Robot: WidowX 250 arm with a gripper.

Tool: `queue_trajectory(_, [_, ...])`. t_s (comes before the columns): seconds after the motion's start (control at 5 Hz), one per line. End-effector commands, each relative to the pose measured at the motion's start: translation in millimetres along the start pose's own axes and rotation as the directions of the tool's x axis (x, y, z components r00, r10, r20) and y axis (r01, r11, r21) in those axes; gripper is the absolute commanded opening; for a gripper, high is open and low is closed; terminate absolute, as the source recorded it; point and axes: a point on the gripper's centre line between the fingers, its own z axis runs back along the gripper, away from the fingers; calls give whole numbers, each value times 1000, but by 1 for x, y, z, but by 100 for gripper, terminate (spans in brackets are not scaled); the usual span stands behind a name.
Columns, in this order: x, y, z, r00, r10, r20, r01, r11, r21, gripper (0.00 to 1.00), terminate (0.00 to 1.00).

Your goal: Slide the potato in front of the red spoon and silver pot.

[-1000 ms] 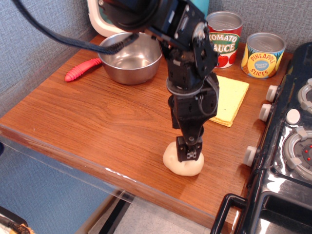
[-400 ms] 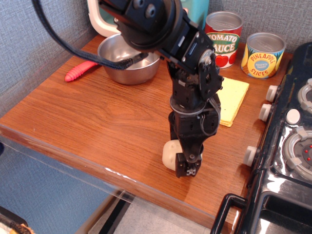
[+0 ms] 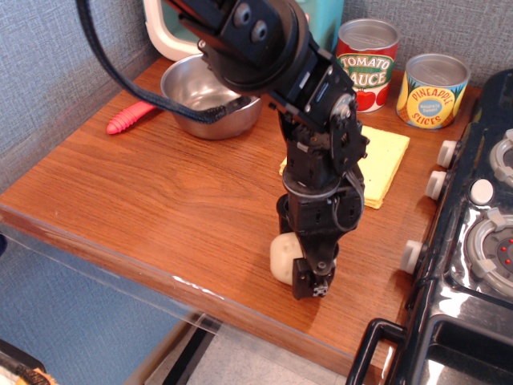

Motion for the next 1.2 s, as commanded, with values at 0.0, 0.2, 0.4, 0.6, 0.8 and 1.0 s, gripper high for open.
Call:
queue_trajectory(0.0, [-44,74,79,869,462,176,-472,881,18,0,0])
queue_trajectory(0.2, [-81,112,81,730,662,168,-675,737,30,0,0])
queue_trajectory(0.4, [-126,133,74,554,819,148,-832,549,75,0,0])
queue_trajectory(0.6, [-169,144,64,433,889,148,-901,421,105,0,0])
queue_trajectory(0.8, [-189,139,55,415,896,157,-908,397,132,0,0])
queue_trajectory(1.0, [-200,136,43,374,916,144,-925,357,133,0,0])
